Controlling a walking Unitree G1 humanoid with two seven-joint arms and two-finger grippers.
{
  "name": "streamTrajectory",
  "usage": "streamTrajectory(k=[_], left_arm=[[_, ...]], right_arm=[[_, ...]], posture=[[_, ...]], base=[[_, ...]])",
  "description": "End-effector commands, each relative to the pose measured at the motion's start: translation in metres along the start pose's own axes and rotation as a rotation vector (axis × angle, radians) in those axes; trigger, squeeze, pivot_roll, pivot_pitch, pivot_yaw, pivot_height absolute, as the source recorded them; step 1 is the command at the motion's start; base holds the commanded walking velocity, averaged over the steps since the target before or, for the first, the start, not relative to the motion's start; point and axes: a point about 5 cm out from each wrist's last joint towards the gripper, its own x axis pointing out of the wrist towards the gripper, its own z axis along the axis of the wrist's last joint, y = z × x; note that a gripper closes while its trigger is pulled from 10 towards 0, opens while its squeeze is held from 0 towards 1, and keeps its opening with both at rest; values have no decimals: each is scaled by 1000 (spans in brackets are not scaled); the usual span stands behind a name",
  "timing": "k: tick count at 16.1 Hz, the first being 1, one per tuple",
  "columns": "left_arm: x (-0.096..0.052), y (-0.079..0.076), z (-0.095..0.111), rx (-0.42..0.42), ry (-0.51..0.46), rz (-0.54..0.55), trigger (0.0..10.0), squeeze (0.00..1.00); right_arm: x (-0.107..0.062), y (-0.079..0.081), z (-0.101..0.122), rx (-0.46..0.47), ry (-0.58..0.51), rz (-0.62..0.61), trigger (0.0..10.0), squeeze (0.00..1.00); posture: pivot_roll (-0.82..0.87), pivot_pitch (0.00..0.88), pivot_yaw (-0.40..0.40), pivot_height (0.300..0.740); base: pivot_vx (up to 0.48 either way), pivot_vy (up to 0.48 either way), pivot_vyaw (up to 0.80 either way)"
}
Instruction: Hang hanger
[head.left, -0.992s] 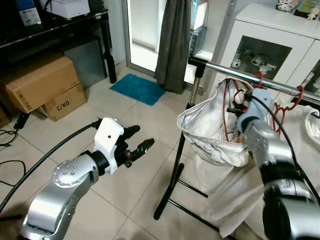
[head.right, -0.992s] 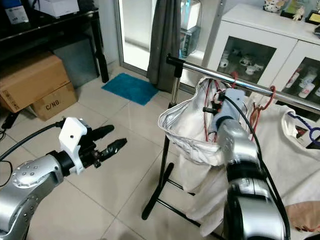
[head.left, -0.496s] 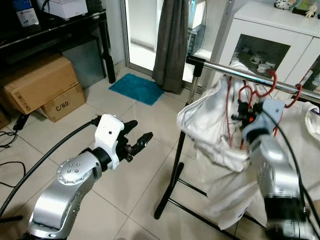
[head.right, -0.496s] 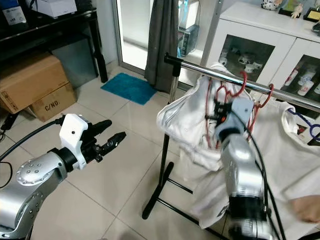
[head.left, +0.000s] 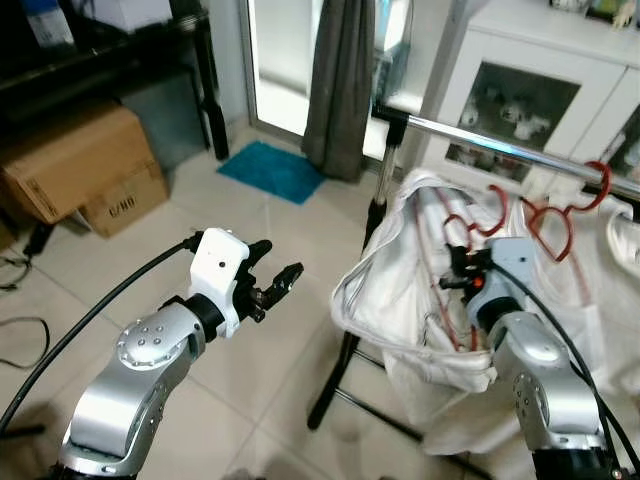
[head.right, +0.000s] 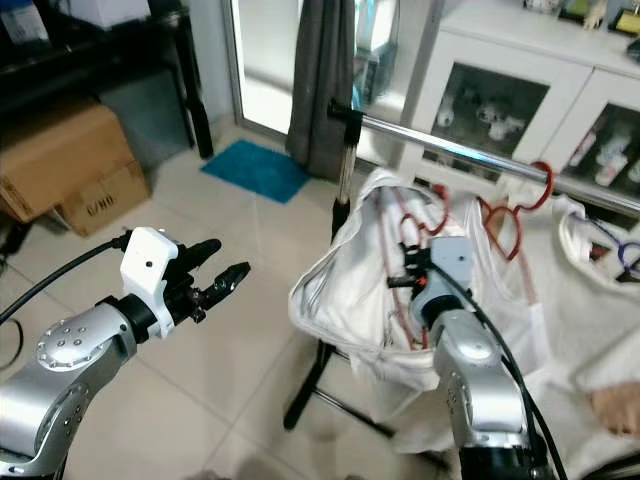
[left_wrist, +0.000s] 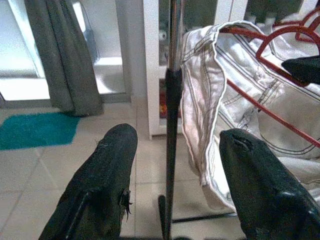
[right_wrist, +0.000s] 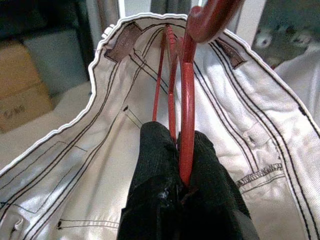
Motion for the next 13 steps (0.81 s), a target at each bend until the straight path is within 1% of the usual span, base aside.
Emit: streamTrajectory(k=[1,5,8,12,13], left_arm=[[-2,-2,-2,1,13,6,10000,0],[-3,-3,-4,-2,17,10,10000,0],[-1,-2,-3,3,14,10,10000,0],[0,-1,-3,22,23,13,10000,0],[2,1,-3,35,29,25,10000,0]], right_arm=[[-3,0,12,-22,-44,-1,0,0],[-11,8,4,-4,5,33,0,0],[-13,17,4,2,26,98,0,0],[-15,23,7,-24,17,186,0,0],[-17,30,11,-45,1,262,0,0]], posture=[[-43,0,-50,740],[-49,0,-51,740],[-53,0,-50,740],[-58,0,-47,740],[-61,0,-45,740]], base=[[-292,0,0],[-292,0,0],[-278,0,0],[0,0,0],[0,0,0]])
